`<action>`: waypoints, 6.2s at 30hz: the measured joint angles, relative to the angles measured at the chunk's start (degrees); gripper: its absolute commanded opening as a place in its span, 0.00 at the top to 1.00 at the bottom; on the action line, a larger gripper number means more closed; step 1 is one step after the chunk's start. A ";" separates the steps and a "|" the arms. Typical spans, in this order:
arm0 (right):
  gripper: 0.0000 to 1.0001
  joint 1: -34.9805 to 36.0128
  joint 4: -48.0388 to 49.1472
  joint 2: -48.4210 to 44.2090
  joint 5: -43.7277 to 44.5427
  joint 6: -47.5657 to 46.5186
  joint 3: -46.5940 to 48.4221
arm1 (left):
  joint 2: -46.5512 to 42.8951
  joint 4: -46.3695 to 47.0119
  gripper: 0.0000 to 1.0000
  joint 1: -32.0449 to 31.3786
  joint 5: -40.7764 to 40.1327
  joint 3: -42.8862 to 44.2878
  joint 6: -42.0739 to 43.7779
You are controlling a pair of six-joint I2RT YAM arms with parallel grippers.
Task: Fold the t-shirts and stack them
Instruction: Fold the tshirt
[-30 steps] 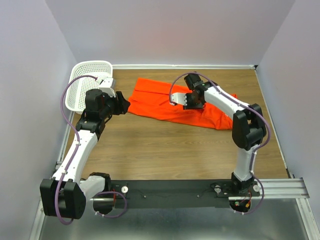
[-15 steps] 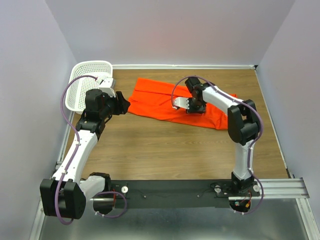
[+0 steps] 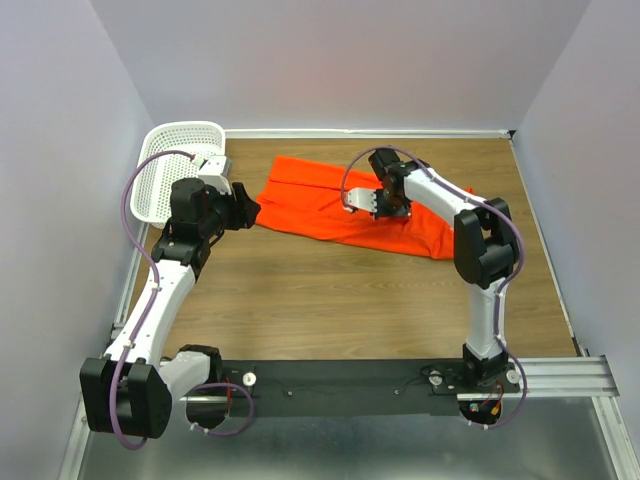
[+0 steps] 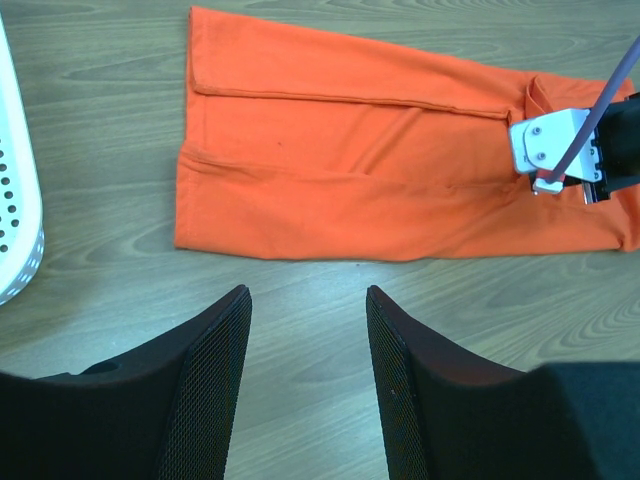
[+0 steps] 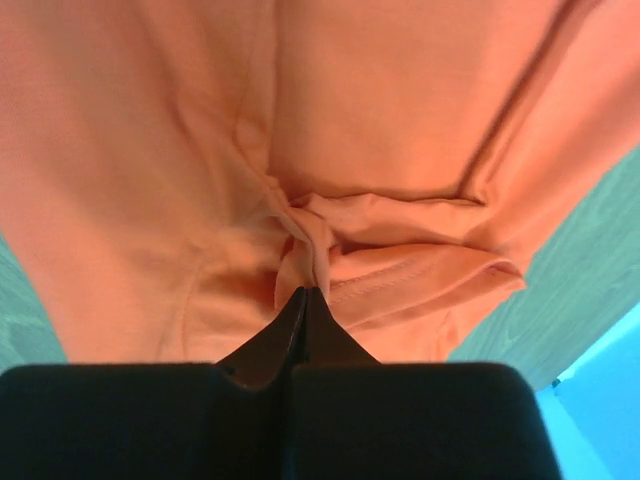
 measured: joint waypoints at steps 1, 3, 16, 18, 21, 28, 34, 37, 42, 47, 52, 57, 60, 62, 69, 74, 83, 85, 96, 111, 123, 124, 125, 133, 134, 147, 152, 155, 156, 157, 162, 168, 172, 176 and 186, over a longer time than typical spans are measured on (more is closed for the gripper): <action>0.99 0.00 0.04 0.02 0.00 0.00 0.33 | 0.00 0.00 0.42 0.00 0.00 0.02 0.00; 0.99 0.00 0.11 0.02 -0.02 -0.07 1.33 | 0.00 0.00 0.42 0.00 0.00 0.02 0.00; 0.99 4.31 4.13 1.81 -0.39 -1.88 4.44 | 0.00 0.00 0.42 0.00 0.00 0.00 0.00; 0.76 5.68 5.53 1.88 -0.48 -2.19 4.31 | 0.00 0.00 0.42 0.00 0.00 0.02 0.00; 0.53 7.98 8.59 1.90 -0.39 -2.12 4.17 | 0.00 0.00 0.42 0.00 0.02 0.02 0.00; 0.44 8.70 17.29 1.84 1.75 4.11 4.04 | 0.00 0.00 0.42 0.00 0.02 0.02 0.00; 0.51 2.16 20.26 -2.10 -4.20 25.22 4.13 | 0.00 0.11 0.42 0.00 0.28 -0.07 -0.04; 0.48 -7.74 22.40 -8.24 -12.20 38.10 1.07 | 0.79 1.11 0.42 0.00 1.62 -0.57 -0.35; 0.26 -32.57 25.86 -23.82 -21.94 55.49 -15.54 | 6.67 1.64 0.41 -0.02 5.05 -1.14 -2.01; 0.30 -42.53 22.73 -27.06 -28.26 60.57 -26.32 | 10.49 1.68 0.42 -3.45 5.66 -4.11 -7.21; 0.36 -44.52 15.76 -22.49 -36.20 59.21 -26.71 | 9.79 5.84 0.42 -9.57 4.42 -9.84 -14.84; 0.38 -44.37 8.15 -18.21 -39.47 51.91 -26.60 | 9.25 11.65 0.42 -10.03 1.77 -17.49 -23.30; 0.39 -44.37 5.64 -18.16 -39.41 48.35 -27.21 | 9.75 13.84 0.42 -10.03 -0.15 -17.94 -25.94; 0.39 -44.37 4.98 -18.16 -39.43 46.73 -27.58 | 10.99 15.47 0.42 -10.03 -1.57 -17.14 -27.15; 0.39 -44.50 3.32 -18.18 -39.41 43.45 -28.39 | 18.01 18.56 0.43 -10.03 -8.39 -13.92 -30.49; 0.39 -45.33 2.93 -18.25 -39.50 41.94 -28.52 | 26.12 19.08 0.44 -9.51 -13.22 -9.51 -32.46; 0.39 -46.99 1.46 -18.45 -40.65 38.25 -29.92 | 34.73 18.99 0.51 -8.20 -19.32 -2.80 -35.36; 0.39 -47.17 0.98 -18.45 -41.11 37.79 -29.99 | 36.26 17.75 0.55 -8.20 -20.00 -0.26 -36.06; 0.39 -47.47 -0.92 -18.62 -42.91 36.15 -29.94 | 41.00 9.90 0.58 -8.20 -21.40 7.21 -37.53; 0.39 -47.50 -3.23 -19.65 -43.74 34.38 -28.81 | 41.99 4.00 0.58 -7.10 -21.42 10.25 -37.88; 0.46 -47.50 -3.41 -19.26 -43.69 33.86 -28.79 | 45.66 -0.02 0.69 -6.54 -21.33 16.00 -34.84; 0.48 -47.50 -3.41 -19.12 -43.69 33.86 -28.79 | 45.66 -0.07 0.69 -6.47 -21.31 16.00 -34.77; 0.48 -47.50 -3.41 -18.97 -43.69 33.86 -28.79 | 45.66 -0.09 0.69 -6.43 -21.29 16.00 -34.73; 0.49 -47.50 -3.65 -16.39 -43.69 33.99 -25.53 | 45.75 -0.28 0.69 -6.05 -20.87 16.20 -34.38; 0.49 -47.50 -3.63 -16.39 -43.67 34.03 -25.11 | 45.75 -0.31 0.69 -5.99 -20.81 16.20 -34.36; 0.56 -47.50 -3.58 -12.35 -44.04 34.88 -22.47 | 46.01 -0.50 0.69 -5.88 -20.57 16.61 -33.59; 0.83 -47.50 -3.63 -10.08 -44.24 34.62 -22.49 | 46.10 -0.48 0.69 -5.62 -20.11 16.68 -33.48; 0.99 -47.50 -3.76 -10.10 -44.19 34.47 -22.49 | 46.14 -0.48 0.69 -5.55 -19.96 16.72 -33.51; 0.99 -47.52 -3.78 -10.10 -44.02 34.36 -22.49 | 46.16 -0.48 0.69 -5.51 -19.93 16.72 -33.48; 0.99 -47.56 -3.78 -10.16 -43.85 34.21 -22.49 | 46.16 -0.48 0.69 -5.51 -19.91 16.72 -33.48; 1.00 -49.27 -3.80 -11.82 -42.34 34.21 -22.47 | 46.16 -0.48 0.71 -4.96 -19.28 16.72 -33.48; 0.97 -52.15 -3.93 -13.16 -41.22 33.27 -22.47 | 46.16 -0.48 0.71 -4.33 -18.69 16.72 -33.29; 0.85 -52.13 -4.07 -13.16 -41.09 32.52 -22.73 | 46.18 -0.46 0.70 -4.17 -17.97 16.72 -32.72; 0.66 -52.13 -4.26 -13.20 -40.94 31.56 -23.10 | 46.18 0.17 0.67 -4.00 -15.23 16.57 -30.71; 0.48 -52.37 -4.68 -20.24 -41.13 29.62 -23.58 | 38.93 6.16 0.34 -3.50 -7.21 9.09 -26.10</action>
